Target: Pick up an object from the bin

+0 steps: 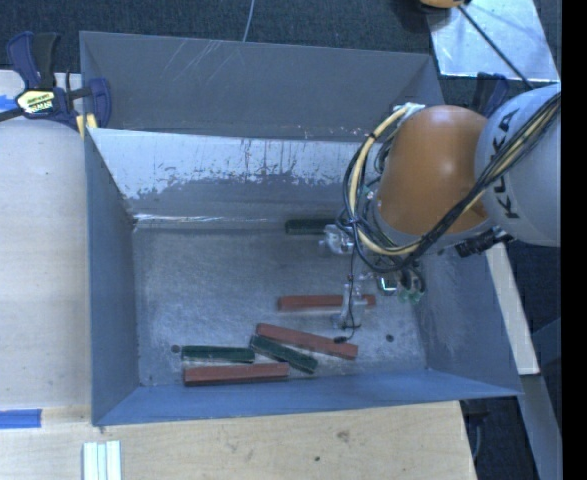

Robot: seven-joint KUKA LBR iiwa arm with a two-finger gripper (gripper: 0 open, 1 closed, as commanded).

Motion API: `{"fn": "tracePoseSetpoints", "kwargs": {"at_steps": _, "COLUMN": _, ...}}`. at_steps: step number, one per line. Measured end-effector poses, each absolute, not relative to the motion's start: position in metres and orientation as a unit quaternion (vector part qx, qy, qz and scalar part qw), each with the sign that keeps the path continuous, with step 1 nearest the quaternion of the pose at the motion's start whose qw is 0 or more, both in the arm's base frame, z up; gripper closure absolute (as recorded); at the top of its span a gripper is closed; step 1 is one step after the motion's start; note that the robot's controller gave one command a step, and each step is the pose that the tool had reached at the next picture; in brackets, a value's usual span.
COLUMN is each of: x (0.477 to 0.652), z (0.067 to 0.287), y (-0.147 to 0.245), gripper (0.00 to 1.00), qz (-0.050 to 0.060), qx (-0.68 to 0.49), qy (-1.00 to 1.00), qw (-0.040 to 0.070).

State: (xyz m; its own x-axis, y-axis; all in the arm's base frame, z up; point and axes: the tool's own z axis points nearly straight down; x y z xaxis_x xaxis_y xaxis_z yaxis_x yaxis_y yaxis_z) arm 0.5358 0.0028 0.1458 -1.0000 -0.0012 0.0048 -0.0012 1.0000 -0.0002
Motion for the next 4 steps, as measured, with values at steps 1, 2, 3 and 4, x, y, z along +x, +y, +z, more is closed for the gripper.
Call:
{"fn": "tracePoseSetpoints", "kwargs": {"at_steps": 1, "x": 0.538, "z": 0.15, "y": 0.003, "gripper": 0.0, "qz": 0.0, "qx": 0.001, "qy": -1.0, "qw": -0.002}}
{"fn": "tracePoseSetpoints", "kwargs": {"at_steps": 2, "x": 0.53, "z": 0.071, "y": -0.002, "gripper": 1.0, "qz": 0.0, "qx": -0.001, "qy": -1.0, "qw": -0.002}}
{"fn": "tracePoseSetpoints", "kwargs": {"at_steps": 3, "x": 0.53, "z": 0.071, "y": -0.002, "gripper": 1.0, "qz": 0.0, "qx": -0.001, "qy": -1.0, "qw": -0.002}}
{"fn": "tracePoseSetpoints", "kwargs": {"at_steps": 4, "x": 0.525, "z": 0.108, "y": 0.0, "gripper": 1.0, "qz": 0.0, "qx": 0.026, "qy": -1.0, "qw": 0.003}}
